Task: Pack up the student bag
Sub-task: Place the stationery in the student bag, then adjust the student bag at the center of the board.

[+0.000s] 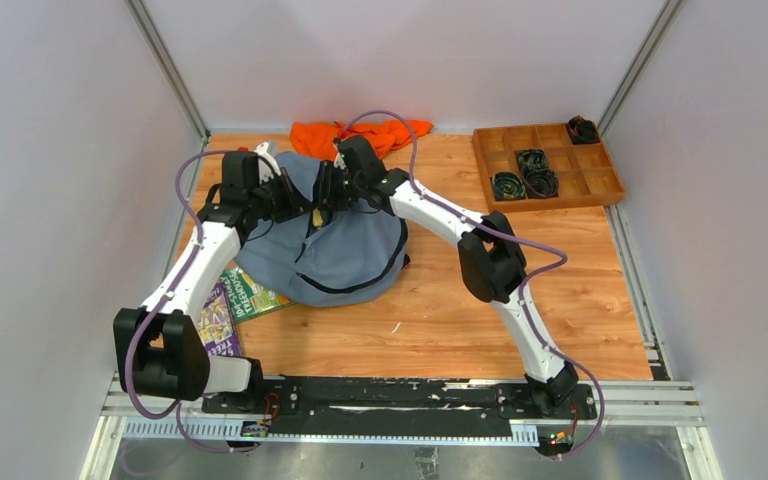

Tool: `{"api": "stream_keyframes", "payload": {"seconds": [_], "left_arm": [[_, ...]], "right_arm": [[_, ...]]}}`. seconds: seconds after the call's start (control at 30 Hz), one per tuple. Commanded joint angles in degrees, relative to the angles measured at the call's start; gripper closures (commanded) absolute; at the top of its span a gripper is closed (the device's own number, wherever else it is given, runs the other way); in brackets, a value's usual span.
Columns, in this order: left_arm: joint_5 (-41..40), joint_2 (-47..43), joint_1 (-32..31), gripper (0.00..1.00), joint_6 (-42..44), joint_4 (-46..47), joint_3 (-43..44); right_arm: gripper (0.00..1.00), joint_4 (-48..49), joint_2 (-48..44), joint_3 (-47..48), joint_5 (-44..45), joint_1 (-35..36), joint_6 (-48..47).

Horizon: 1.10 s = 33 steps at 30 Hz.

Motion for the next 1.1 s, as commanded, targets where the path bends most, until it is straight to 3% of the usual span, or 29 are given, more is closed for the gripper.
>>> {"api": "stream_keyframes", "payload": {"seconds": [0.0, 0.2, 0.73, 1.0, 1.03, 1.07], "left_arm": [[4.32, -1.24, -0.51, 1.0, -0.55, 0.75, 0.14], [4.54, -0.36, -0.52, 1.0, -0.47, 0.76, 0.52], [3.22, 1.61, -0.34, 1.0, -1.52, 1.48, 0.97], [3.14, 0.83, -0.33, 1.0, -0.55, 0.82, 2.39], [2.41, 0.81, -0.33, 0.89, 0.29, 0.01, 2.81], [0.63, 0.65, -0.34, 0.69, 1.03, -1.59, 3.74]], "right_arm": [[0.51, 5.09, 1.66, 4.13, 0.09, -0.43, 0.79], [0.39, 5.14, -2.02, -1.29, -0.78, -0.49, -1.11], [0.41, 2.56, -26.67, -27.0, 3.26, -0.04, -10.59], [0.38, -6.91, -39.64, -41.25, 19.05, -2.33, -14.12], [0.37, -6.92, -41.3, -43.54, 19.21, -3.76, -13.53], [0.37, -7.11, -42.85, -46.42, 19.27, -4.94, -12.93]]}}
